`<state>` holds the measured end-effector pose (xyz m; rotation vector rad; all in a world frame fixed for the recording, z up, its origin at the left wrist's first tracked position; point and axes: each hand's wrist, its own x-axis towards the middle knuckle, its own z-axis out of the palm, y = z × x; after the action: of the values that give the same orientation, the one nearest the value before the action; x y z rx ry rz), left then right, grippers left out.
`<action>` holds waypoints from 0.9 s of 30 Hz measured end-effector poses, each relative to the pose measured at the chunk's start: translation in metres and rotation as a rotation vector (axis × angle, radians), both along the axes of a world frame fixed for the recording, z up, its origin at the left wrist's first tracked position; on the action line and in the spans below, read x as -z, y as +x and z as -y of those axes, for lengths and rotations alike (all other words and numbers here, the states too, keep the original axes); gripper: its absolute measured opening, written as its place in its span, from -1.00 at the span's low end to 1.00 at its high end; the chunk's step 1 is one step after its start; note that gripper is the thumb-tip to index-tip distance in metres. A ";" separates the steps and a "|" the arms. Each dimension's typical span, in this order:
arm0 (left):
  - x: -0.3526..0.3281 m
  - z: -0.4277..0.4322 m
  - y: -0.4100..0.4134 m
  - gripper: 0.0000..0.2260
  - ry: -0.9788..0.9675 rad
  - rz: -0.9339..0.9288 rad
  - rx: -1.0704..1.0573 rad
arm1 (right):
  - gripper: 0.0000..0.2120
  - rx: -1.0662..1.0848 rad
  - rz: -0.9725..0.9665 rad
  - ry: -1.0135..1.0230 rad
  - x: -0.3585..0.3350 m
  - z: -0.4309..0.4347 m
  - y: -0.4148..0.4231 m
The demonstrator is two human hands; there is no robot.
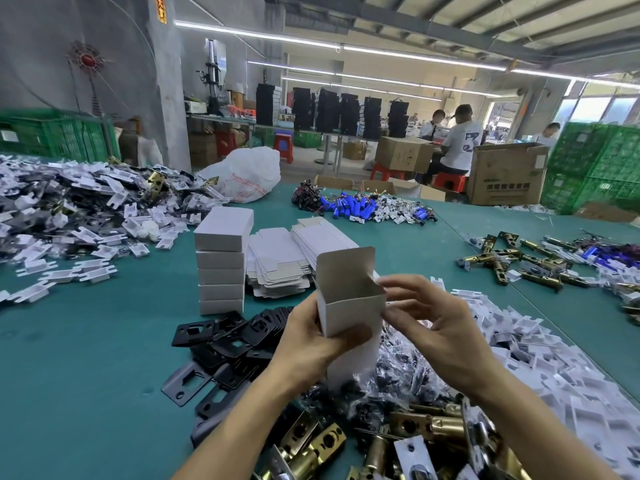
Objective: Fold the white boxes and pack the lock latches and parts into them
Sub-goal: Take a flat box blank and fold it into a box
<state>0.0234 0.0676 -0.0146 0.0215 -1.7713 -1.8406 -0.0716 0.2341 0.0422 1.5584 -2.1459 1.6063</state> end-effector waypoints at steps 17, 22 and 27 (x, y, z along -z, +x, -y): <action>-0.001 -0.002 0.001 -0.29 -0.503 -0.188 -0.274 | -0.80 -0.026 0.087 -0.001 0.009 -0.005 -0.010; 0.000 -0.001 0.001 -0.52 -0.455 -0.181 -0.225 | -0.83 -0.047 0.111 -0.015 0.013 -0.006 -0.010; -0.006 -0.003 0.001 -0.55 -0.534 -0.165 -0.172 | -0.79 -0.076 0.176 -0.059 0.013 -0.005 -0.008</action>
<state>0.0243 0.0710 -0.0089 -0.1736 -2.0142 -1.1728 -0.0792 0.2393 0.0289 1.5536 -2.1225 1.8784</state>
